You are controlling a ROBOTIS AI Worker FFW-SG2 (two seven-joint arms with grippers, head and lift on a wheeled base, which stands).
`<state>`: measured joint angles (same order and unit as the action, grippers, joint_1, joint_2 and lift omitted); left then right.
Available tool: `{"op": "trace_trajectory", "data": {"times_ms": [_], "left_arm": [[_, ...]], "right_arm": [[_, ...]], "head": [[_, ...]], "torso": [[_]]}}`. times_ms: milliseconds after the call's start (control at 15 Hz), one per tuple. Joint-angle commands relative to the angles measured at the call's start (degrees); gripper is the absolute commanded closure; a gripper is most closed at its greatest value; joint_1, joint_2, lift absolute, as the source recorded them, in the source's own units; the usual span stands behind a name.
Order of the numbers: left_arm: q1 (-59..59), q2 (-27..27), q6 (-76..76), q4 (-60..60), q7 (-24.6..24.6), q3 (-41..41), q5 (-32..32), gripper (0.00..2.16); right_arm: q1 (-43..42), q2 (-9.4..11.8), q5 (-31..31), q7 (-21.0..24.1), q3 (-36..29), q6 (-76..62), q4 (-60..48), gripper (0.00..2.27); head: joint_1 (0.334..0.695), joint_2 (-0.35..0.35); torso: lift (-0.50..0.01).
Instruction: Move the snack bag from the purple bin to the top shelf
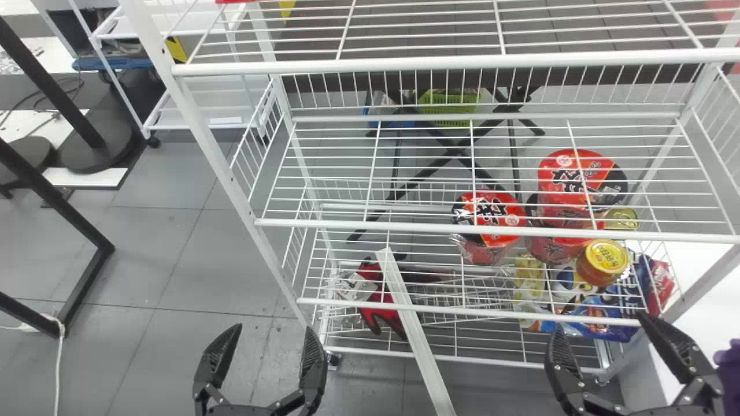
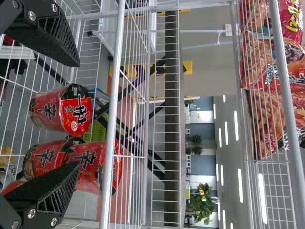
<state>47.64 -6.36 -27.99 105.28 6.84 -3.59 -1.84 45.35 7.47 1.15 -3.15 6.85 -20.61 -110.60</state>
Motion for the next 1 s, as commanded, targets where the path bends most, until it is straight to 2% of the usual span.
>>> {"op": "trace_trajectory", "data": {"times_ms": [0, 933], "left_arm": [[0.0, 0.0, 0.0, -0.2, 0.0, 0.1, 0.0, 0.08], [0.2, 0.3, -0.2, -0.3, 0.1, 0.0, 0.1, 0.08]], "right_arm": [[-0.2, 0.1, 0.1, 0.0, 0.0, 0.0, 0.4, 0.07], [-0.2, 0.6, 0.4, 0.0, 0.0, -0.9, 0.7, 0.07]], "head": [[0.695, 0.133], [0.695, 0.132]], "torso": [[-0.355], [-0.411]]}}
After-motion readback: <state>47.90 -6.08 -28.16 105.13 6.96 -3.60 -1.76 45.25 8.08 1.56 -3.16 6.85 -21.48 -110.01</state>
